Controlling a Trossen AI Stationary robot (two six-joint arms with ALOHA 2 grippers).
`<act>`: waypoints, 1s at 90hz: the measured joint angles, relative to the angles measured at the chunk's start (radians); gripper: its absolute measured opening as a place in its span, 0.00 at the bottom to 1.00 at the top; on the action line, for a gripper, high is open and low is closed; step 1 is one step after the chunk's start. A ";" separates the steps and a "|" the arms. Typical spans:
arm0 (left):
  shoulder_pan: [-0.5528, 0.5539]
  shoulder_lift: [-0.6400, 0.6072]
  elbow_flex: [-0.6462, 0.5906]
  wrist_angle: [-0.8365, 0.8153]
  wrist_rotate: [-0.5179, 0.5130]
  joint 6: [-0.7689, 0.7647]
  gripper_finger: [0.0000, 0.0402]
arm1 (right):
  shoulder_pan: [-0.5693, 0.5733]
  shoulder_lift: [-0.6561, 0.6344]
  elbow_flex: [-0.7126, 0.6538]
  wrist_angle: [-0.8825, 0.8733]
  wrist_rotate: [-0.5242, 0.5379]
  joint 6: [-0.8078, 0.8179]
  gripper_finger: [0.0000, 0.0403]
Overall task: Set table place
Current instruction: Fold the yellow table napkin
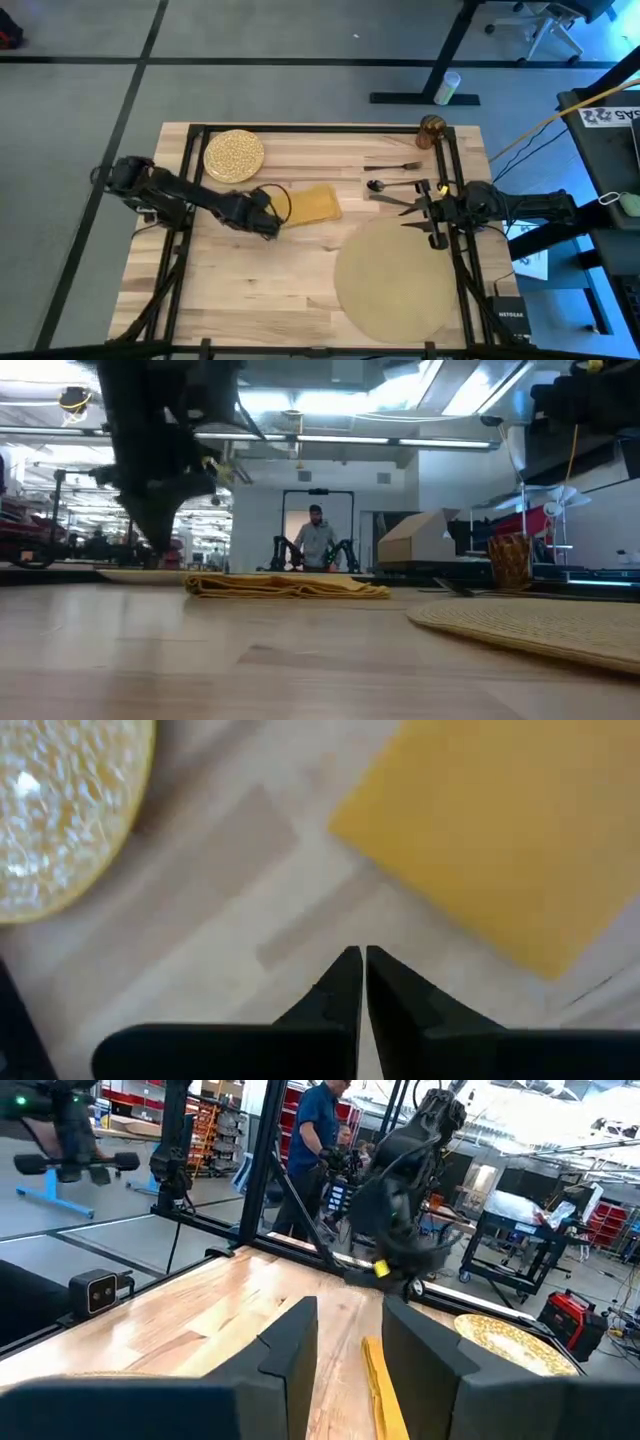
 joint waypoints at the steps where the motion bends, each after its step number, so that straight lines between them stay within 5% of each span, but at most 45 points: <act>1: 0.002 -0.005 0.000 0.014 0.000 0.005 0.00 | 0.000 0.000 0.000 0.000 0.000 0.000 0.25; 25: 0.031 -0.012 0.002 0.423 0.074 0.187 0.00 | 0.000 0.014 0.000 -0.111 0.110 0.000 0.22; 46: 0.034 0.037 0.002 0.406 0.106 0.172 0.00 | 0.000 0.087 0.000 -0.137 0.234 -0.003 0.02; 90: -0.136 0.096 0.002 0.436 0.115 -0.029 0.00 | 0.000 0.282 0.000 -0.127 0.319 0.000 0.00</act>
